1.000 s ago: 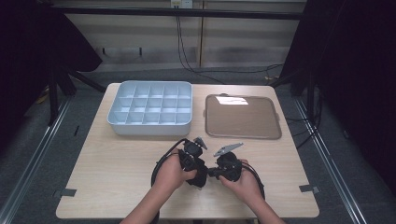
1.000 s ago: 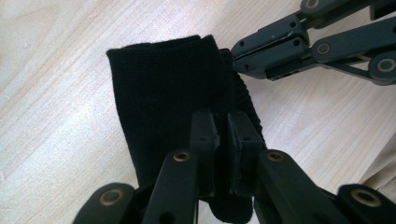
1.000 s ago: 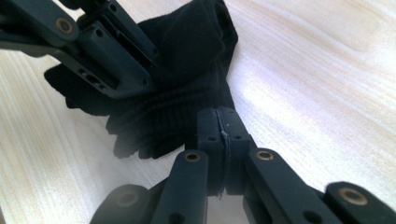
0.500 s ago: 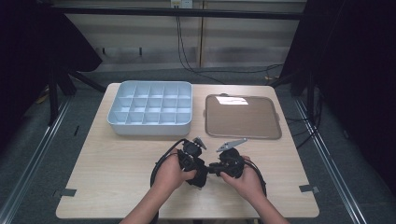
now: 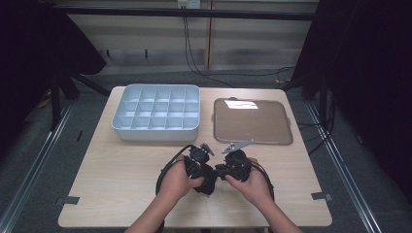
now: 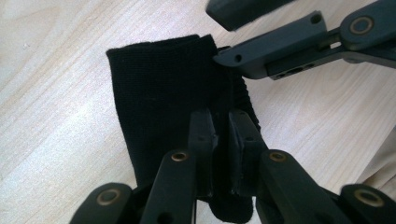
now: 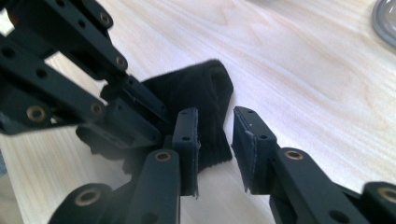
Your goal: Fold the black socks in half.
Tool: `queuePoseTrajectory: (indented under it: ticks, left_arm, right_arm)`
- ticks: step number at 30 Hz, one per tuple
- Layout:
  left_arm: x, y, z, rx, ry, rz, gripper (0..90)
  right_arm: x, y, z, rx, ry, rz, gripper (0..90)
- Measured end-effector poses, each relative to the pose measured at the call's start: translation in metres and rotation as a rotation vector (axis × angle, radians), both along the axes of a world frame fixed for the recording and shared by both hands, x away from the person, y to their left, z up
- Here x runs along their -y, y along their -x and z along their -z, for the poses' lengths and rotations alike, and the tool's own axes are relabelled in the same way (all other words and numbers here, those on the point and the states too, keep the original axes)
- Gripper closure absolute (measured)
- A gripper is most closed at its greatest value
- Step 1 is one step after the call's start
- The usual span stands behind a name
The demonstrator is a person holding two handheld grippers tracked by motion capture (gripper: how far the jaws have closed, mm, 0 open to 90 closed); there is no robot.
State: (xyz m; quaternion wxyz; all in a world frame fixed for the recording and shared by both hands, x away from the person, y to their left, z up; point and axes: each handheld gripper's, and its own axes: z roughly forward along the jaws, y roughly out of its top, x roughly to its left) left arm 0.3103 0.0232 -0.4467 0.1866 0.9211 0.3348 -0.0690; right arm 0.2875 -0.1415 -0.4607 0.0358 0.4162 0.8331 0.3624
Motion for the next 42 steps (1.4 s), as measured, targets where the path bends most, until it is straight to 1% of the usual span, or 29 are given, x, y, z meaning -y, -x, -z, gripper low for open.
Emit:
queuePoseTrajectory:
  ticks: [6, 7, 10, 11, 14, 16, 18, 19, 20, 21, 23, 24, 26, 27, 28, 30, 31, 32, 33, 34, 35, 36, 37, 38, 40, 41, 42]
  left_arm:
    - [0.000, 0.000, 0.000, 0.002, 0.000, 0.004, 79.4]
    - [0.000, 0.000, 0.000, 0.003, 0.000, 0.008, 78.9]
    - [0.000, 0.001, -0.001, -0.003, 0.010, 0.006, 75.5]
    - [0.000, 0.002, -0.002, -0.005, 0.014, 0.004, 74.3]
    - [-0.001, 0.002, -0.002, -0.006, 0.022, 0.007, 72.2]
    - [-0.003, 0.004, -0.005, -0.005, 0.035, 0.004, 66.7]
    - [-0.004, 0.004, -0.006, -0.003, 0.039, 0.007, 62.5]
    - [-0.007, 0.004, -0.011, 0.011, 0.035, 0.013, 60.5]
    - [-0.007, 0.004, -0.011, 0.011, 0.035, 0.013, 59.9]
    - [-0.009, 0.003, -0.014, 0.013, 0.038, 0.018, 59.9]
    - [-0.015, 0.001, -0.022, 0.023, 0.049, -0.002, 58.7]
    - [-0.018, 0.000, -0.024, 0.022, 0.058, -0.019, 58.7]
    - [-0.021, -0.002, -0.026, 0.023, 0.060, -0.025, 58.6]
    - [-0.026, -0.004, -0.029, 0.034, 0.067, -0.067, 58.4]
    - [-0.026, -0.004, -0.029, 0.034, 0.067, -0.067, 58.4]
    - [-0.030, -0.007, -0.029, 0.049, 0.046, -0.084, 58.9]
    - [-0.031, -0.010, -0.024, 0.039, 0.037, -0.108, 59.4]
    - [-0.031, -0.010, -0.024, 0.039, 0.037, -0.108, 59.7]
    - [-0.032, -0.011, -0.021, 0.038, 0.020, -0.108, 59.7]
    - [-0.033, -0.013, -0.015, 0.038, 0.013, -0.110, 59.8]
    - [-0.032, -0.014, -0.013, 0.042, 0.011, -0.113, 59.8]
    - [-0.032, -0.014, -0.013, 0.042, 0.011, -0.113, 58.4]
    - [-0.028, -0.012, -0.012, 0.034, 0.030, -0.104, 57.1]
    - [-0.028, -0.012, -0.012, 0.034, 0.030, -0.104, 56.5]
    - [-0.021, -0.008, -0.011, 0.045, 0.010, -0.075, 54.9]
    - [-0.015, -0.006, -0.008, 0.049, -0.009, -0.070, 52.8]
    - [-0.015, -0.006, -0.008, 0.049, -0.009, -0.070, 51.9]
  right_arm:
    - [-0.005, -0.004, -0.003, -0.001, -0.009, 0.004, 66.9]
    - [-0.007, -0.006, -0.003, 0.004, -0.005, 0.001, 66.6]
    - [-0.010, -0.007, 0.002, 0.001, 0.009, -0.008, 66.5]
    - [-0.011, -0.006, 0.003, -0.009, 0.005, -0.001, 66.6]
    - [-0.013, -0.006, 0.005, -0.011, 0.000, 0.001, 66.9]
    - [-0.013, -0.006, 0.006, -0.006, 0.005, 0.000, 67.5]
    - [-0.014, -0.006, 0.006, -0.005, 0.007, 0.002, 67.7]
    - [-0.013, -0.006, 0.006, -0.001, 0.009, 0.000, 67.7]
    - [-0.013, -0.006, 0.006, -0.001, 0.009, 0.000, 67.7]
    - [-0.013, -0.005, 0.006, -0.004, 0.016, 0.002, 67.8]
    - [-0.013, -0.004, 0.007, 0.001, 0.011, 0.002, 68.0]
    - [-0.013, -0.004, 0.007, 0.002, 0.012, 0.002, 68.0]
    - [-0.013, -0.004, 0.007, 0.005, 0.009, -0.002, 68.1]
    - [-0.012, -0.004, 0.007, 0.006, 0.014, -0.001, 68.6]
    - [-0.012, -0.004, 0.007, 0.006, 0.014, -0.001, 68.6]
    - [-0.011, -0.003, 0.008, 0.005, 0.015, 0.000, 68.6]
    - [-0.011, -0.003, 0.007, 0.003, 0.015, 0.004, 68.6]
    - [-0.011, -0.003, 0.007, 0.003, 0.015, 0.004, 68.6]
    - [-0.011, -0.003, 0.008, 0.004, 0.008, 0.004, 68.6]
    - [-0.011, -0.002, 0.008, 0.006, 0.009, 0.002, 68.7]
    - [-0.011, -0.002, 0.008, 0.007, 0.009, 0.002, 68.8]
    - [-0.011, -0.002, 0.008, 0.009, 0.013, 0.000, 68.8]
    - [-0.011, -0.002, 0.008, 0.013, 0.011, 0.000, 68.8]
    - [-0.011, -0.002, 0.008, 0.013, 0.011, 0.000, 68.8]
    - [-0.010, -0.002, 0.009, 0.014, 0.011, 0.000, 68.8]
    - [-0.010, -0.002, 0.009, 0.008, 0.010, 0.003, 68.5]
    - [-0.010, -0.002, 0.009, 0.008, 0.010, 0.003, 68.5]
